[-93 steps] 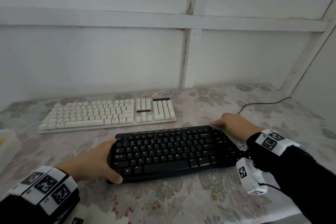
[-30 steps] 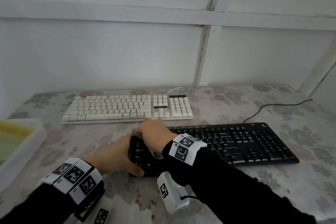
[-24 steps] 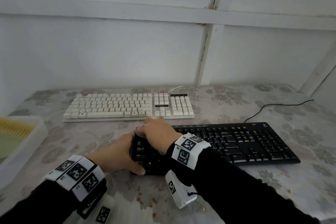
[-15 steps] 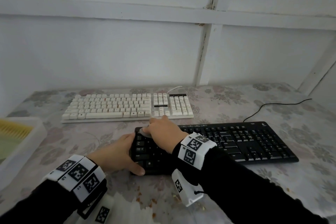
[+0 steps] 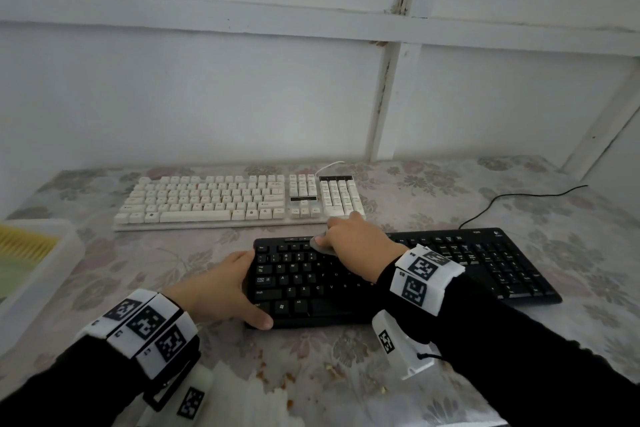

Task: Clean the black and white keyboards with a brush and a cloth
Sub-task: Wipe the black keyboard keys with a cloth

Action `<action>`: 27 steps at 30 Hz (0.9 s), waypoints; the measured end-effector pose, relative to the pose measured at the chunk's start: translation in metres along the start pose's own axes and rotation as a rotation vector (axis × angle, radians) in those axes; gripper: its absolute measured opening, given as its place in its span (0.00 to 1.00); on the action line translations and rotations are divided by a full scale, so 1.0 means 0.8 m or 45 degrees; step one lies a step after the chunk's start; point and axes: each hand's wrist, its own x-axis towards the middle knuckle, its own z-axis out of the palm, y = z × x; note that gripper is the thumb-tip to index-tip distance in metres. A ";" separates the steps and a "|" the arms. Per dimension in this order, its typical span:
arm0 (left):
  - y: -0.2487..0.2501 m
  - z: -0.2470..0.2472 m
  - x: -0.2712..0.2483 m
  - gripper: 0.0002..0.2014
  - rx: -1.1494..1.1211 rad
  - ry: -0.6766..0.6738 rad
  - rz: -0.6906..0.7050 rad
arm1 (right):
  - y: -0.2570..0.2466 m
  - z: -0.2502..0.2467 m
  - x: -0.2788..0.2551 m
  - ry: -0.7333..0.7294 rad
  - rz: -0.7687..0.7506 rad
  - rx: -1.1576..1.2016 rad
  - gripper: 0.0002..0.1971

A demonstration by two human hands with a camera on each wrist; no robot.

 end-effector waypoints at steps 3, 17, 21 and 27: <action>0.000 0.000 -0.001 0.58 -0.021 0.005 -0.003 | 0.011 -0.008 -0.013 -0.032 0.063 0.016 0.15; 0.004 0.004 0.004 0.70 -0.232 0.031 -0.097 | -0.090 -0.017 0.032 -0.105 -0.102 0.031 0.17; 0.005 0.004 0.002 0.60 -0.256 0.008 -0.065 | -0.079 -0.008 0.030 -0.085 -0.115 0.041 0.18; 0.003 0.006 0.001 0.43 -0.350 -0.027 0.048 | -0.041 0.004 0.010 -0.008 -0.047 0.150 0.19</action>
